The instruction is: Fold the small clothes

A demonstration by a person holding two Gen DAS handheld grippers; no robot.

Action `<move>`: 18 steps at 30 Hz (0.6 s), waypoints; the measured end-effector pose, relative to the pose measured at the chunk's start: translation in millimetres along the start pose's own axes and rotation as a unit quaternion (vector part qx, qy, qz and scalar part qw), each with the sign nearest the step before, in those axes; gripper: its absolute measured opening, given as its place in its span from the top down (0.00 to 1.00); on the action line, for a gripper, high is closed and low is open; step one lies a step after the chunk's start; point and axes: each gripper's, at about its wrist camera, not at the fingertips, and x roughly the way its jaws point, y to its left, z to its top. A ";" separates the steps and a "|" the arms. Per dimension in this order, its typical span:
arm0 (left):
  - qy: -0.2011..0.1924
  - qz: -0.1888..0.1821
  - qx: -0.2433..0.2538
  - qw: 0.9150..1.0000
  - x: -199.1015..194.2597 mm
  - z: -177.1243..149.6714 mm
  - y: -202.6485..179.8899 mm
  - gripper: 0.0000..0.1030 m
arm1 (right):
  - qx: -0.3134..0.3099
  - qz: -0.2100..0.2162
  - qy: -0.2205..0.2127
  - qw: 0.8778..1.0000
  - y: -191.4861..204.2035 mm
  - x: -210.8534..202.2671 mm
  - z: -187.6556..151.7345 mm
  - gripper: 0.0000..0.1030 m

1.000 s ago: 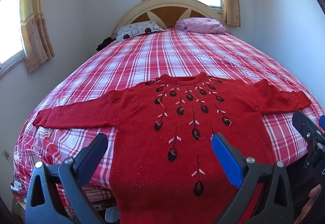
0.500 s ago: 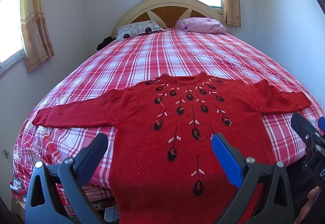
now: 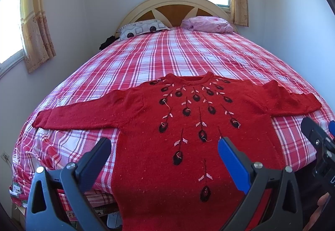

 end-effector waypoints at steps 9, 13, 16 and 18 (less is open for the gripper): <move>0.031 -0.001 -0.034 0.999 34.2 -1.0 30.5 0.00 | -0.015 0.008 0.007 1.000 1.9 17.0 -7.1 0.01; 0.048 0.011 -0.060 0.997 57.2 0.1 66.2 0.00 | -0.029 0.017 -0.005 0.999 5.6 24.2 -0.1 0.01; 0.051 0.059 -0.094 0.992 73.7 7.0 116.4 0.00 | -0.049 0.028 -0.012 0.998 14.4 31.4 17.1 0.01; 0.049 0.107 -0.134 0.984 83.7 15.4 168.6 0.00 | -0.056 0.041 -0.024 0.997 21.9 32.8 31.1 0.01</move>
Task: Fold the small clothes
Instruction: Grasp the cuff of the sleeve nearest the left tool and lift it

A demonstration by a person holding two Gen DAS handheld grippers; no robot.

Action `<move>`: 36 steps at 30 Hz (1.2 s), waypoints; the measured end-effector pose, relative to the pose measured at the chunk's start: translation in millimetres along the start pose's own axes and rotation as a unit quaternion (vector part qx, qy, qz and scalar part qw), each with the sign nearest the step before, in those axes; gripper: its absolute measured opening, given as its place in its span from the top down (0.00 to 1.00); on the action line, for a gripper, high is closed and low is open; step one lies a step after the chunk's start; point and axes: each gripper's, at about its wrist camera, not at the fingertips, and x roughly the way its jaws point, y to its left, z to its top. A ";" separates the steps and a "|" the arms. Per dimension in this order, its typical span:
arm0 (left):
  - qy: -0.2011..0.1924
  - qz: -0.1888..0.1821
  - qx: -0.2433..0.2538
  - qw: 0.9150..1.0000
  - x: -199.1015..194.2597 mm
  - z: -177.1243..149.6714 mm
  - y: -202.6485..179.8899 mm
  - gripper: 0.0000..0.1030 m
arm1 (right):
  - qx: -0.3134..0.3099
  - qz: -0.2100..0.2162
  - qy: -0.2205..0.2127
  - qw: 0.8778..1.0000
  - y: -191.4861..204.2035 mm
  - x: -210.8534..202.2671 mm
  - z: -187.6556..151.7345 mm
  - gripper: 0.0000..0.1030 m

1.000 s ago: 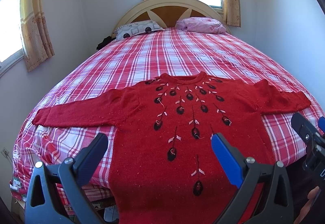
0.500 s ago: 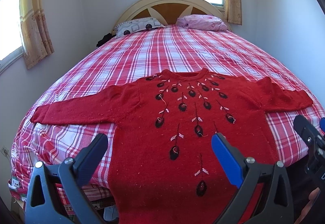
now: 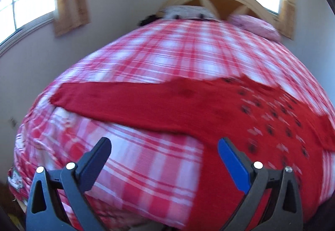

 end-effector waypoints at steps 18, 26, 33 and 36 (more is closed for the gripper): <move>0.100 0.096 -0.263 0.955 159.6 55.2 234.8 0.36 | 0.002 0.065 0.089 0.994 44.4 71.3 -0.8 0.01; 0.060 0.036 -0.251 0.965 163.2 60.2 227.3 0.90 | 0.005 0.073 0.106 0.992 50.8 82.1 -2.4 0.01; 0.038 0.083 -0.204 0.975 145.2 75.9 206.1 0.93 | 0.012 0.065 0.107 0.992 42.3 77.5 -5.7 0.01; 0.014 0.080 -0.178 0.981 121.9 89.7 185.2 0.93 | 0.028 0.057 0.106 0.992 31.0 74.6 -7.7 0.01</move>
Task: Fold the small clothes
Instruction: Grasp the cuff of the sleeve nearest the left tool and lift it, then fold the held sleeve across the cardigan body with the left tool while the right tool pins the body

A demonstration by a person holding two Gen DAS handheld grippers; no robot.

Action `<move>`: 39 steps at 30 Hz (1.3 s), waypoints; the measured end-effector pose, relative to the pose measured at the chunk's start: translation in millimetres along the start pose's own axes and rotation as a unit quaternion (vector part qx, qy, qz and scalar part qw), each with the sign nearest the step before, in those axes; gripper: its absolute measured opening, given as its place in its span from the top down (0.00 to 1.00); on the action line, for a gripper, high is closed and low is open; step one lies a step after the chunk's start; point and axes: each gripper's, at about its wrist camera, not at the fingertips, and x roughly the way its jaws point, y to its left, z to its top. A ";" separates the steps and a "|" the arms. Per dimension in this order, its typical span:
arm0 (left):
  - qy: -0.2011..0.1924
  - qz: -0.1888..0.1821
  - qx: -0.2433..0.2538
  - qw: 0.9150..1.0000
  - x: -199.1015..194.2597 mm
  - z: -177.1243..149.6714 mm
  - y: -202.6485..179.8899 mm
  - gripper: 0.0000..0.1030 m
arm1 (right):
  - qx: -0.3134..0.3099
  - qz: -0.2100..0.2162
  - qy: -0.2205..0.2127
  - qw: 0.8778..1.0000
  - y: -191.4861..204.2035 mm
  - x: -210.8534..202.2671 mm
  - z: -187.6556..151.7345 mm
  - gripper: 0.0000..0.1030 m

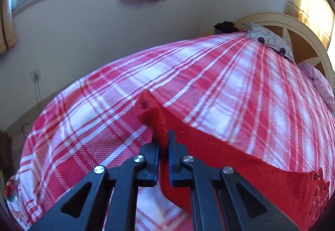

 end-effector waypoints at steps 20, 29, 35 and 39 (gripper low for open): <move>-0.031 -0.345 0.294 0.891 -201.3 -164.2 -330.9 0.93 | 0.081 -0.044 -0.015 0.996 -76.2 -28.0 -19.5 0.01; 0.038 -0.329 0.346 0.878 -189.6 -221.2 -322.6 0.40 | 0.091 -0.038 -0.029 0.995 -99.1 -33.7 -19.9 0.01; -0.011 -0.242 0.312 0.919 -187.5 -186.9 -261.2 0.28 | 0.057 0.060 -0.039 0.996 -69.8 3.8 21.3 0.03; -0.022 -0.203 0.286 0.936 -174.5 -169.4 -237.8 0.26 | 0.017 0.098 0.045 0.994 -25.9 77.7 45.1 0.17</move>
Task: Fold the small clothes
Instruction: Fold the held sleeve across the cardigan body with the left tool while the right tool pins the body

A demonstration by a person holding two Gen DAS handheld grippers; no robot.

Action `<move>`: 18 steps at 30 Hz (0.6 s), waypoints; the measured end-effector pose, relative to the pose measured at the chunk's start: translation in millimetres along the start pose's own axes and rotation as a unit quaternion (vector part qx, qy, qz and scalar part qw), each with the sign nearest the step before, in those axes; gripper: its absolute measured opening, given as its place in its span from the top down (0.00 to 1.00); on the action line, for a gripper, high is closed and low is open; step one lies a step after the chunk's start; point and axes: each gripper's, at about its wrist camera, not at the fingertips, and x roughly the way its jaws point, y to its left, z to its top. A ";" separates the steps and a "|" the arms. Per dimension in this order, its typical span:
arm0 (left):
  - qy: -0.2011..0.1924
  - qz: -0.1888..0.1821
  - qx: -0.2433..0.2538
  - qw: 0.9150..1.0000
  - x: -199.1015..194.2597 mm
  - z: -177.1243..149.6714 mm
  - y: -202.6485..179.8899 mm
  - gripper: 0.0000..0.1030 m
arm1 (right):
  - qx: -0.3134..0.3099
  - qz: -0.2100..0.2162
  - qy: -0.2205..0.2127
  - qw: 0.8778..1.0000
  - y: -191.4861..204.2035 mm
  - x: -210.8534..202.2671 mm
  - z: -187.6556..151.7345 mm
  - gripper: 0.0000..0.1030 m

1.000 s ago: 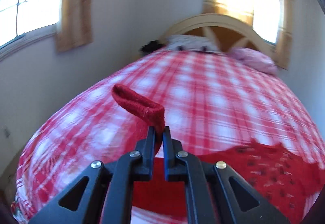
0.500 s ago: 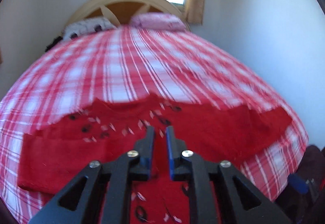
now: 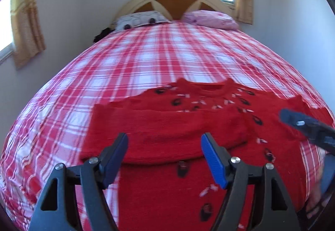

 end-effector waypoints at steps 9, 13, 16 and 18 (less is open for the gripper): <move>0.011 0.039 -0.068 0.997 7.5 -7.2 58.5 0.24 | -0.039 -0.033 0.093 0.994 22.8 93.4 -5.8 0.63; 0.004 0.052 -0.096 0.994 6.7 -4.9 80.8 0.24 | -0.075 -0.038 0.083 0.993 29.7 86.5 -6.2 0.91; 0.002 0.060 -0.114 0.992 7.5 -3.1 94.8 0.24 | -0.065 -0.028 0.045 0.996 26.2 65.8 8.5 0.91; 0.000 0.067 -0.118 0.991 7.7 -2.9 99.2 0.24 | -0.057 -0.034 0.015 0.998 16.7 44.8 21.6 0.91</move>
